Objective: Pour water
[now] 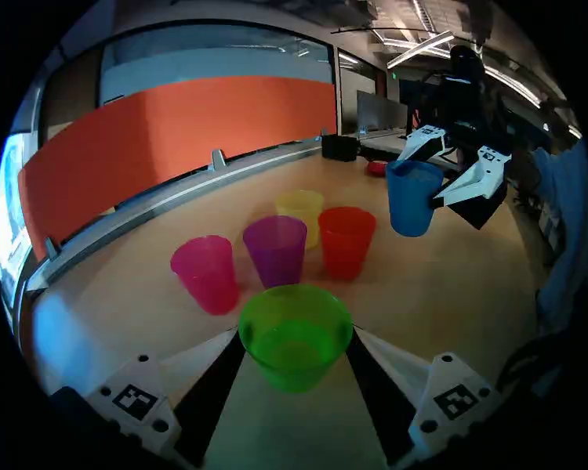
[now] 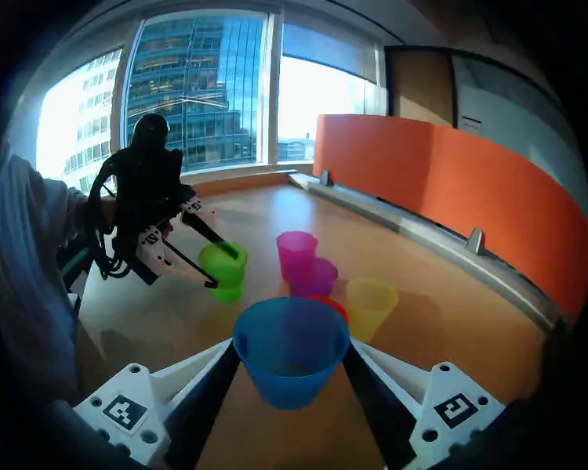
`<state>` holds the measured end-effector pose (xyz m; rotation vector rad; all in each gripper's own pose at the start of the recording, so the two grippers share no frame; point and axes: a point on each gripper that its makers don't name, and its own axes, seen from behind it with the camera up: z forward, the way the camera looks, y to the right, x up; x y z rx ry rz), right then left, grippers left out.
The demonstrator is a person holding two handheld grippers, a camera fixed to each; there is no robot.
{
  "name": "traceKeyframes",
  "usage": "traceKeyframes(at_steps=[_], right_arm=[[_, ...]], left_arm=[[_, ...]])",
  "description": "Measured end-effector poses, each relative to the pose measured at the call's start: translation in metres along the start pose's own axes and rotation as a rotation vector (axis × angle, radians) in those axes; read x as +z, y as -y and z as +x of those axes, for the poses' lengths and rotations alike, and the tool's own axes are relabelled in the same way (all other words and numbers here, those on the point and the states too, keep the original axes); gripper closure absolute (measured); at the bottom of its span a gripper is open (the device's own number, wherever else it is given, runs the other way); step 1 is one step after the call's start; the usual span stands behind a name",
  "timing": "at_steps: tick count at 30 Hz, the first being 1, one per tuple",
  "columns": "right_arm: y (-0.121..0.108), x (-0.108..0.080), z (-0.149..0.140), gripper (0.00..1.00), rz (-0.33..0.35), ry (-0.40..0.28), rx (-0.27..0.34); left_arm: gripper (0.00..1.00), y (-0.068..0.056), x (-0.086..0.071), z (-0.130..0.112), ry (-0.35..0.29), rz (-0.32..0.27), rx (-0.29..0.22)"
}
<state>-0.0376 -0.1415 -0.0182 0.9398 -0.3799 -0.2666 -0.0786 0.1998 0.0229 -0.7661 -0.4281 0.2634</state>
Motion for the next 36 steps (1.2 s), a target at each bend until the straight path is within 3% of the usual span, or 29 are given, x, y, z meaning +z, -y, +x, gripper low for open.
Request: traceKeyframes(at_steps=[18,24,26,28,36], right_arm=[[0.004,0.001,-0.011,0.08,-0.001,0.023,0.001],[0.005,0.002,-0.012,0.08,-0.002,0.024,0.001],[0.005,0.002,-0.011,0.08,-0.003,0.024,0.002],[0.005,0.002,-0.013,0.08,-0.004,0.026,0.003],[0.007,0.007,-0.024,0.08,-0.002,0.046,0.012]], left_arm=[[0.14,0.006,0.004,-0.014,0.010,0.006,-0.048],[0.13,0.006,0.002,-0.018,0.019,0.017,-0.035],[0.10,0.006,0.002,-0.020,0.027,0.021,-0.023],[0.00,0.006,0.001,-0.021,0.033,0.022,-0.018],[0.00,0.005,-0.004,-0.023,0.042,0.017,-0.039]])
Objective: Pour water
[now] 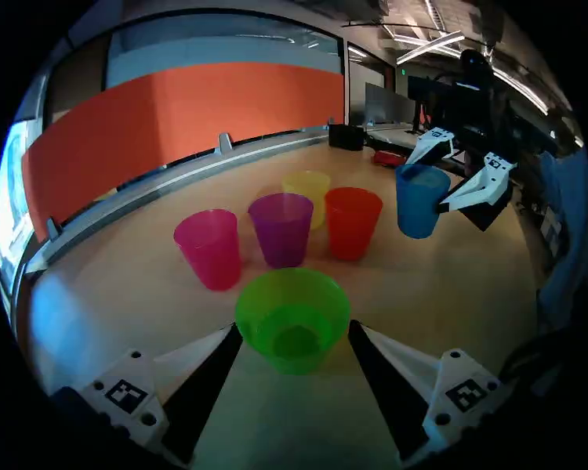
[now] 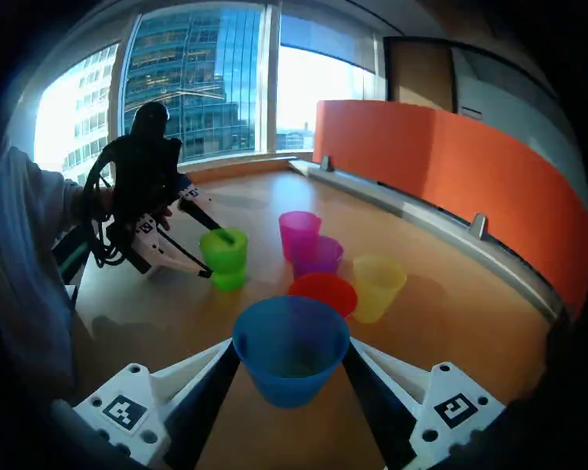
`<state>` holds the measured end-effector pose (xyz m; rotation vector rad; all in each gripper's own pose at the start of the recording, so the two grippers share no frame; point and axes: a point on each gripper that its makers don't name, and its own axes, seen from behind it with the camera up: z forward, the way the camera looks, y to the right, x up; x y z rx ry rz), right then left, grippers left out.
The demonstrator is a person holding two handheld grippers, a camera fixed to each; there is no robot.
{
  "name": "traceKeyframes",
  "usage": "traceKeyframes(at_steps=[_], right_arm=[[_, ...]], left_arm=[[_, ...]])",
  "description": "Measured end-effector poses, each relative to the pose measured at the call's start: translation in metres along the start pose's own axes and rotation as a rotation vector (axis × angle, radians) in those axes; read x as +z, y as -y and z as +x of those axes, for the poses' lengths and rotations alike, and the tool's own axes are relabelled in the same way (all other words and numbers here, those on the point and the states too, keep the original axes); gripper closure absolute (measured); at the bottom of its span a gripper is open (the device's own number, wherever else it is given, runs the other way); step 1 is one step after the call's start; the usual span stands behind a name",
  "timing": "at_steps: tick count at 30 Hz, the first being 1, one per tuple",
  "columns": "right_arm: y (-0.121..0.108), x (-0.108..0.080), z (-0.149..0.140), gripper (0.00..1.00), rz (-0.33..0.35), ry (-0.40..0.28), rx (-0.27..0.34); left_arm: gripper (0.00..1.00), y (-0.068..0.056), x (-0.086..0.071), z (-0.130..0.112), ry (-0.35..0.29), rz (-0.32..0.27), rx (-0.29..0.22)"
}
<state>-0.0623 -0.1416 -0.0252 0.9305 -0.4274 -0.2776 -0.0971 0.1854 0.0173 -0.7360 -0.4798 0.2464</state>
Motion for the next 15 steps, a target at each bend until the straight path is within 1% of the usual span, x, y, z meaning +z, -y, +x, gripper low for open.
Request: traceKeyframes(at_steps=[6,15], right_arm=[[0.000,0.006,-0.009,0.08,0.002,0.018,0.003],[-0.001,0.016,-0.029,0.08,-0.002,0.050,0.014]], left_arm=[[0.00,0.006,-0.006,-0.001,-0.004,0.022,-0.004],[0.00,0.006,-0.017,0.000,-0.018,0.025,-0.022]])
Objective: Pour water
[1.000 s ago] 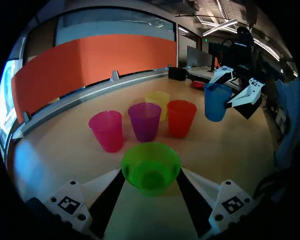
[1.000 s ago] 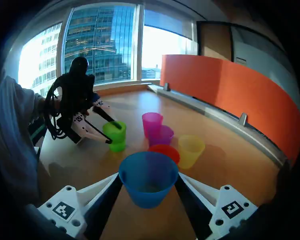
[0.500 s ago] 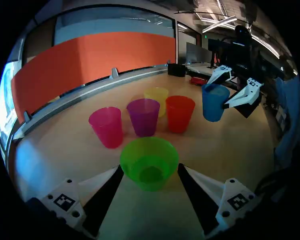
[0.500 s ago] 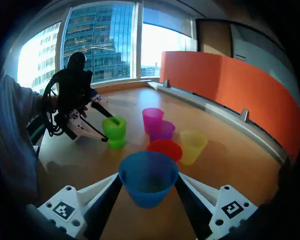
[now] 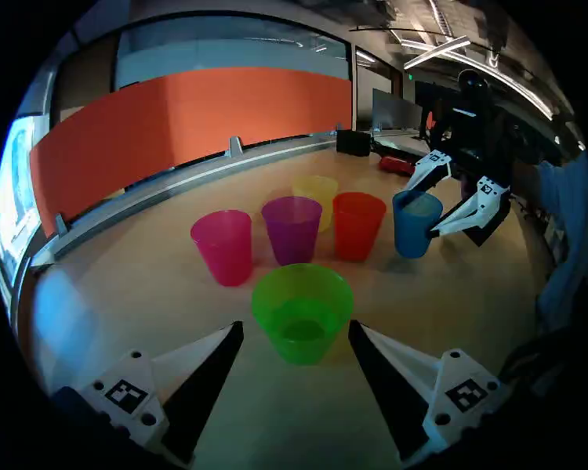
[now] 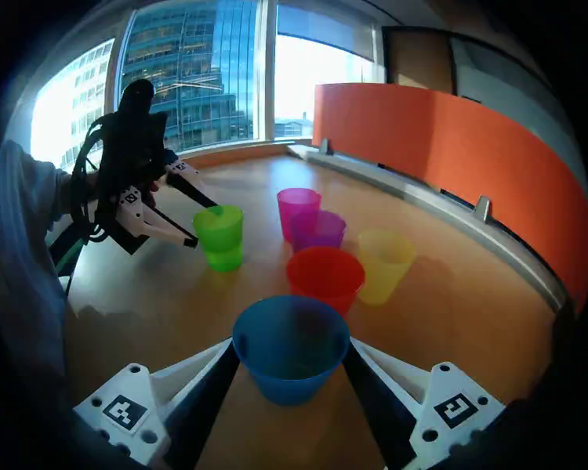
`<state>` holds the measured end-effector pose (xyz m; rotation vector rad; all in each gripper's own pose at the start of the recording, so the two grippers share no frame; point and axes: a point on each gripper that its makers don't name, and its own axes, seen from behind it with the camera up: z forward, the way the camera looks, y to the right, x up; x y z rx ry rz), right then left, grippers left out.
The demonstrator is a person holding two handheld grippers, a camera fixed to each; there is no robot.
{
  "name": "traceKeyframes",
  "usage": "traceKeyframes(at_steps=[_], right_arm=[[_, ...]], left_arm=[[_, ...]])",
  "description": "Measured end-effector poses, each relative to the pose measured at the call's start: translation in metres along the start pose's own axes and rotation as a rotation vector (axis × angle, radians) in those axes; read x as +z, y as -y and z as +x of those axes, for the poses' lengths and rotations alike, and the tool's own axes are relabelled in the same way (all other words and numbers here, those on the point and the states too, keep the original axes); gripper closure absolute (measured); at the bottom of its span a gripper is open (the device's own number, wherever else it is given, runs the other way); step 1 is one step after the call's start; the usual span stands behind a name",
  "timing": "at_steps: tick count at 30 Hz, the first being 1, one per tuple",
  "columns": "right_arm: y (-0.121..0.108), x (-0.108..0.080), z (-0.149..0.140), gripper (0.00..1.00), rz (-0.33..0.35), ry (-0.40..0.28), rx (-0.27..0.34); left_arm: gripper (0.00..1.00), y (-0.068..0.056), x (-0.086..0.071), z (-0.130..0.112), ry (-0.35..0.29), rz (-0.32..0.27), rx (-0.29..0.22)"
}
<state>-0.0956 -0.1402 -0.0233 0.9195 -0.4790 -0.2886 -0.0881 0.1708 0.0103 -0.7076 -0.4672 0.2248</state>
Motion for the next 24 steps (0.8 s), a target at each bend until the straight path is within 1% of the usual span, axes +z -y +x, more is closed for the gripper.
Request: traceKeyframes(at_steps=[6,14,16,18,24], right_arm=[[0.002,0.005,-0.006,0.08,0.000,0.007,0.007],[0.001,0.006,-0.011,0.08,-0.008,0.011,0.012],[0.000,0.006,-0.012,0.06,-0.011,0.013,0.013],[-0.001,0.006,-0.012,0.00,-0.015,0.016,0.014],[0.001,0.001,-0.014,0.00,-0.018,0.020,0.025]], left_arm=[[0.00,-0.002,-0.004,0.000,-0.003,-0.005,-0.007],[0.00,-0.006,-0.007,-0.001,0.003,-0.019,-0.009],[0.00,-0.006,-0.007,-0.001,0.002,-0.021,-0.010],[0.00,-0.007,-0.008,0.000,0.002,-0.023,-0.010],[0.00,-0.007,-0.013,0.000,0.003,-0.018,-0.004]])
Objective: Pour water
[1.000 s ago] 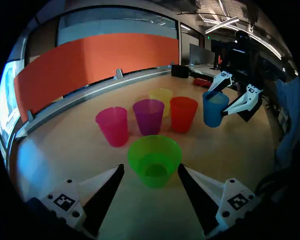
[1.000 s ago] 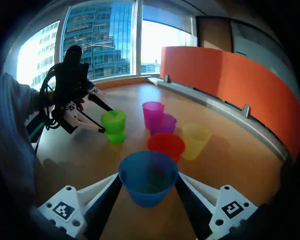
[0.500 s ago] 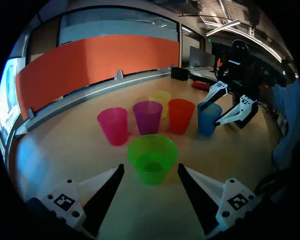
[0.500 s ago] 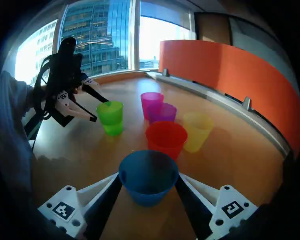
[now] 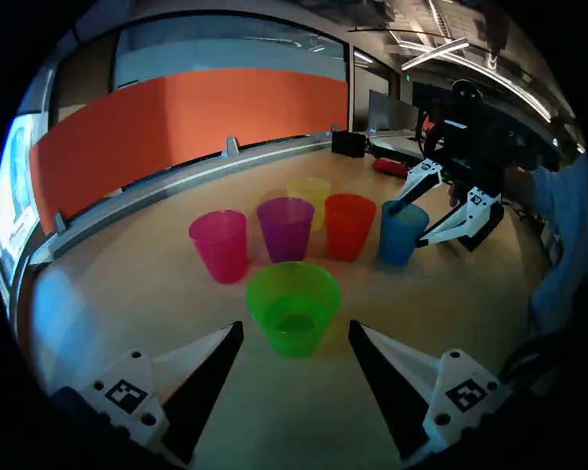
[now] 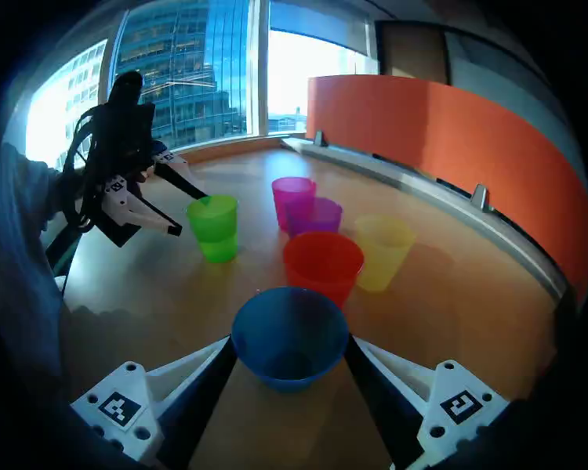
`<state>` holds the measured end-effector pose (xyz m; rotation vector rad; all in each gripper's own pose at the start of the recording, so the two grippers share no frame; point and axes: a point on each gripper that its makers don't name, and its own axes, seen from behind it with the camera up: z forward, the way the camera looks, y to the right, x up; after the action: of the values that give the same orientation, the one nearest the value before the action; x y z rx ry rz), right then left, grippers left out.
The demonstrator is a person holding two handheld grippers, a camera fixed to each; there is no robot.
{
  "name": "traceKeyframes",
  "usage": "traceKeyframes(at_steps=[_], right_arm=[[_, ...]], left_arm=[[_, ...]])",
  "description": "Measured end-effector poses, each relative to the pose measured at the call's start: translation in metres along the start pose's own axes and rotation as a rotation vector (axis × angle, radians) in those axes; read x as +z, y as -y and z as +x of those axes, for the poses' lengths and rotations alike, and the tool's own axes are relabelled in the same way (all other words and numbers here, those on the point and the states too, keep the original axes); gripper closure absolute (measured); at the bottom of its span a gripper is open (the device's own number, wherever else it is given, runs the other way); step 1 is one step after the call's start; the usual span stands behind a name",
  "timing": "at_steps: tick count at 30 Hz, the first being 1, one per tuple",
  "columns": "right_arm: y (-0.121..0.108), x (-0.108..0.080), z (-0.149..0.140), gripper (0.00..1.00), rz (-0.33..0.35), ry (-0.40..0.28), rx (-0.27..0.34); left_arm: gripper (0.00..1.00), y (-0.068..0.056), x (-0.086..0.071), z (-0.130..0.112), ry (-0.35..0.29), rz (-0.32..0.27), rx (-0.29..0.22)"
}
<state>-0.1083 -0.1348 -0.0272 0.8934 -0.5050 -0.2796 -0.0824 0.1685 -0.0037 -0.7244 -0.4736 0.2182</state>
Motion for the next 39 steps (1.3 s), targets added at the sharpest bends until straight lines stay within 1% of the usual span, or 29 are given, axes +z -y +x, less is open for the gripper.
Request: traceKeyframes(at_steps=[6,12,18,23,29,32,39], right_arm=[[0.003,-0.014,-0.007,0.00,-0.022,0.001,-0.002],[0.006,-0.032,-0.017,0.00,-0.058,-0.003,0.004],[0.008,-0.052,-0.021,0.00,-0.103,-0.030,0.016],[0.007,-0.064,-0.023,0.00,-0.148,-0.061,0.032],[0.002,-0.079,-0.017,0.01,-0.224,-0.124,0.074],[-0.004,-0.088,-0.014,0.01,-0.274,-0.157,0.094],[-0.026,-0.109,0.001,0.01,-0.417,-0.253,0.146]], left_arm=[[0.00,0.000,-0.011,-0.001,-0.009,0.017,0.003],[0.00,0.001,-0.026,0.000,-0.033,0.050,0.002],[0.00,0.002,-0.041,0.004,-0.066,0.092,0.001],[0.00,0.005,-0.052,0.010,-0.099,0.140,0.003],[0.00,0.008,-0.066,0.019,-0.156,0.200,0.012],[0.00,0.010,-0.073,0.023,-0.184,0.230,0.014],[0.00,0.022,-0.094,0.033,-0.253,0.320,0.003]])
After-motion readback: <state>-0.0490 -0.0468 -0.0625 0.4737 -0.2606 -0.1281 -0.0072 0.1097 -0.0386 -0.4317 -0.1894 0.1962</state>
